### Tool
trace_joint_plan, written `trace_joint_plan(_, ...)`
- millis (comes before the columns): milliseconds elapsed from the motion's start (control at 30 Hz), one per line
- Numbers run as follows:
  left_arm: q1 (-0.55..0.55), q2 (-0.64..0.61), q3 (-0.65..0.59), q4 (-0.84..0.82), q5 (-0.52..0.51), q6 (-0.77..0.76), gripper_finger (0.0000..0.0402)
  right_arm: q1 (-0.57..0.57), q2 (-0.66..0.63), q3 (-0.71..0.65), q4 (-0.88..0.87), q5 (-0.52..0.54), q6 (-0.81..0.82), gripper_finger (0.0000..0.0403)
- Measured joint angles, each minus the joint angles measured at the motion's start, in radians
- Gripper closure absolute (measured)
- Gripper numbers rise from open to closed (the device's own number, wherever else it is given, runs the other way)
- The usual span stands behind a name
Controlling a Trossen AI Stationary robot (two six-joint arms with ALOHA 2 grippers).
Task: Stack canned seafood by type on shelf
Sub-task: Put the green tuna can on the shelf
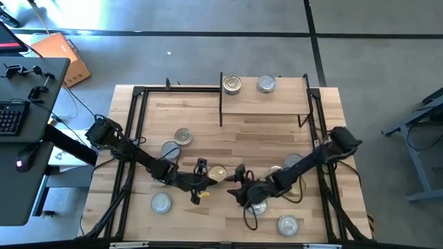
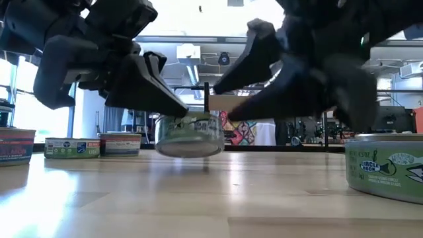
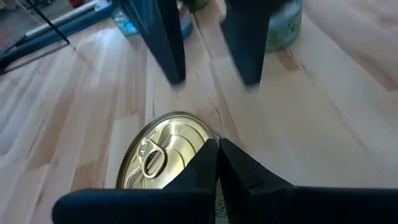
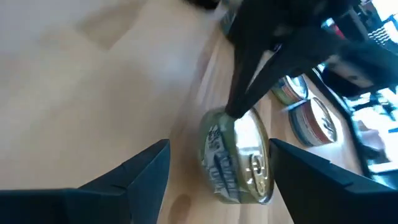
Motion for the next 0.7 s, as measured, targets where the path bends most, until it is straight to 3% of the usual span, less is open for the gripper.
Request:
trace_joint_plan(167, 0.002, 0.0, 0.0, 0.02, -0.003, 0.001, 0.0401, 0.0, 0.066, 0.075, -0.019, 0.155, -0.103, 0.0139)
trace_joint_plan(233, 0.002, 0.0, 0.0, 0.019, -0.002, 0.001, 0.0401, -0.004, 0.075, 0.1, -0.058, 0.173, -0.112, 0.0139)
trace_joint_plan(467, 0.002, 0.0, 0.0, 0.024, -0.002, 0.002, 0.0401, -0.026, 0.077, 0.139, -0.152, 0.026, -0.1, 0.0139)
trace_joint_plan(700, 0.001, -0.001, 0.001, 0.05, -0.002, 0.01, 0.0401, -0.042, 0.077, 0.139, -0.176, 0.008, -0.093, 0.0139)
